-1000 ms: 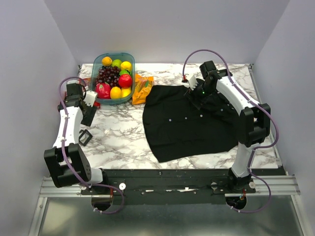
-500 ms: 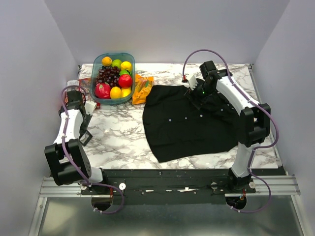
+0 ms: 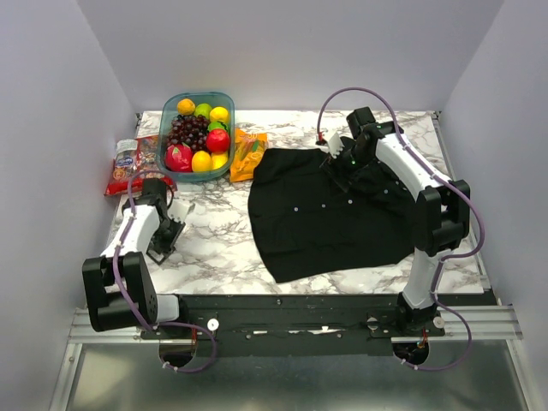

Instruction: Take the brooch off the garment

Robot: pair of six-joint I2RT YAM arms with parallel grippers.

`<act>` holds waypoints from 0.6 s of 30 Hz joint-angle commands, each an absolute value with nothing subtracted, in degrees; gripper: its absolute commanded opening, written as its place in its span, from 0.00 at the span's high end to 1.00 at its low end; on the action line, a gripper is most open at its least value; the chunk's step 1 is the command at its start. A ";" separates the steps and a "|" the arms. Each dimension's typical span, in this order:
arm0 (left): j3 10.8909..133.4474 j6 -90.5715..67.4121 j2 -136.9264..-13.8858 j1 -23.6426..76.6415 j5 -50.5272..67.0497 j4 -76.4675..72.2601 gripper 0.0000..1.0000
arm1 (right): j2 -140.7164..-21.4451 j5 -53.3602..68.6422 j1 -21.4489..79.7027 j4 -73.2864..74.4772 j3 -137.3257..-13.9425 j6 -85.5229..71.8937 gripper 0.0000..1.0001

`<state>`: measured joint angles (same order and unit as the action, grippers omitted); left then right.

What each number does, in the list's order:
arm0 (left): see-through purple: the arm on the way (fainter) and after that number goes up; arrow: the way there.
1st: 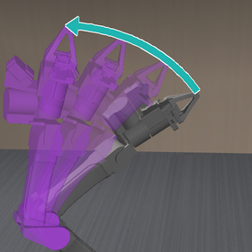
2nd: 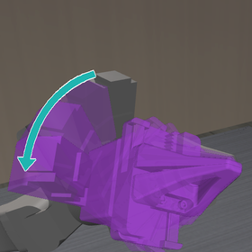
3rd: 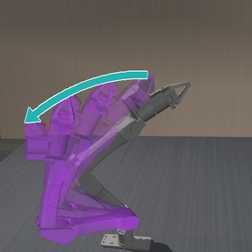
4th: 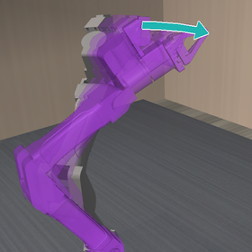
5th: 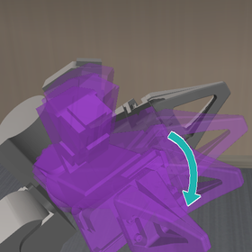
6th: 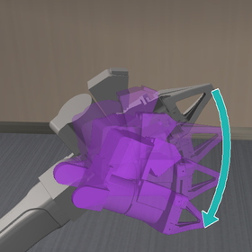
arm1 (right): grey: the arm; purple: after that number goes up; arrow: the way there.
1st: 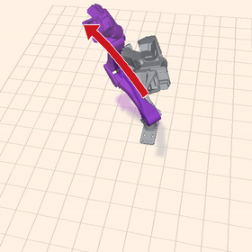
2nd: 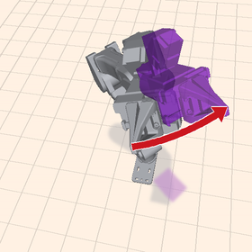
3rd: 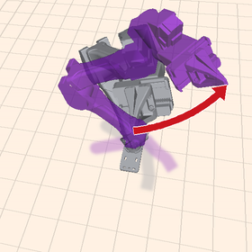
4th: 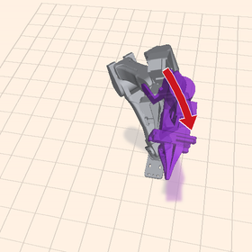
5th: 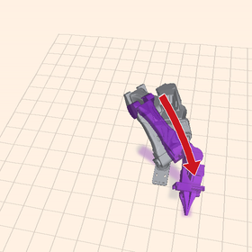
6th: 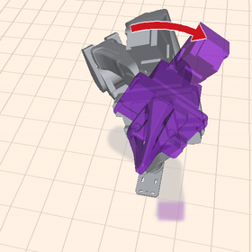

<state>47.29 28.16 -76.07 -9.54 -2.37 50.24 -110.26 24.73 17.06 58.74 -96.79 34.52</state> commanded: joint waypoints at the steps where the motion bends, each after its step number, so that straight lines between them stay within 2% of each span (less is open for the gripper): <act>1: 45.70 24.79 -75.67 -6.86 2.11 52.03 0.64 | -111.27 25.05 17.58 58.45 -97.03 34.72 0.17; 14: 47.28 25.22 -77.87 -5.01 4.65 51.59 0.63 | -111.01 24.52 17.75 58.62 -96.59 34.89 0.17; 18: 48.51 27.93 -74.89 -3.52 8.69 53.35 0.57 | -111.01 24.43 17.84 58.62 -97.03 34.89 0.17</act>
<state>46.37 25.52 -77.91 -4.97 3.01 51.53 -110.28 24.73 17.32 58.74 -96.79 34.52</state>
